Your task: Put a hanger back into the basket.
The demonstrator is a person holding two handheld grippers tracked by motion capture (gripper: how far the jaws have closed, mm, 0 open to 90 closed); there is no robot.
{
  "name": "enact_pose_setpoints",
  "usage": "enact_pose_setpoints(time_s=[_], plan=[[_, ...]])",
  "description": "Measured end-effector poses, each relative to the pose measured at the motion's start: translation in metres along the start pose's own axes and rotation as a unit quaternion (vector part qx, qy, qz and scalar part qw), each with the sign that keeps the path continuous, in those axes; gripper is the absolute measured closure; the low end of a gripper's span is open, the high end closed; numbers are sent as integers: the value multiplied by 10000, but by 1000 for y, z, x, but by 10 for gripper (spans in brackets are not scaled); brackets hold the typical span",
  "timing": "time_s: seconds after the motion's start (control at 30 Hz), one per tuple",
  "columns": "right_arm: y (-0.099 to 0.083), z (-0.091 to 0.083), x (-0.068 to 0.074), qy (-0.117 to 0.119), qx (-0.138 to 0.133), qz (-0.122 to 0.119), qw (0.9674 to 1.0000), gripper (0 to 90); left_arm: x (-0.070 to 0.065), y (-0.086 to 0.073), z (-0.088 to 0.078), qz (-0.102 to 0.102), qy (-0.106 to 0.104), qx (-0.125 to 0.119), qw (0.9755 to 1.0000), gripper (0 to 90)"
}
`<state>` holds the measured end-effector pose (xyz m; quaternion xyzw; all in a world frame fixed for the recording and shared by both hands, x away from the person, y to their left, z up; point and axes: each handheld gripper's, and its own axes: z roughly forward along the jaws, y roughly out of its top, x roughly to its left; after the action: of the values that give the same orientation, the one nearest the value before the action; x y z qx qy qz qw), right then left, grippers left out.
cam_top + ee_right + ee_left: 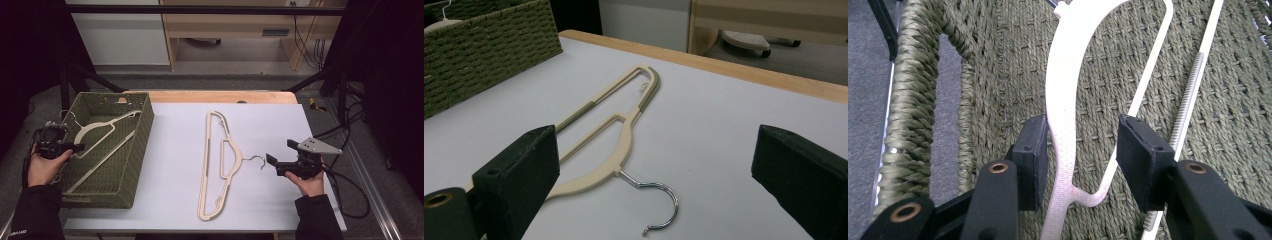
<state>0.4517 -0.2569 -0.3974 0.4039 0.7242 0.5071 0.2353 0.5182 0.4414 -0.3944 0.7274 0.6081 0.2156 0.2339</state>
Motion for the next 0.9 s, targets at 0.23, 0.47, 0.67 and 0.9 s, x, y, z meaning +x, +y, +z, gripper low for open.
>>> enact_pose_setpoints(time_s=[0.23,0.47,0.67,0.9], plan=[[0,0,0,-6,-27,1,10000,58,0,0,-2,-38,-62,13,10000,552],[1,-2,0,2,-34,-17,10000,58,-7,1,-11,191,-139,-102,9997,522],[1,-3,1,9,-60,-2,10000,57,-21,7,-34,456,-293,-652,9964,440],[1,-3,2,32,-56,16,10000,51,-55,16,-72,714,-691,-1710,9803,300]])
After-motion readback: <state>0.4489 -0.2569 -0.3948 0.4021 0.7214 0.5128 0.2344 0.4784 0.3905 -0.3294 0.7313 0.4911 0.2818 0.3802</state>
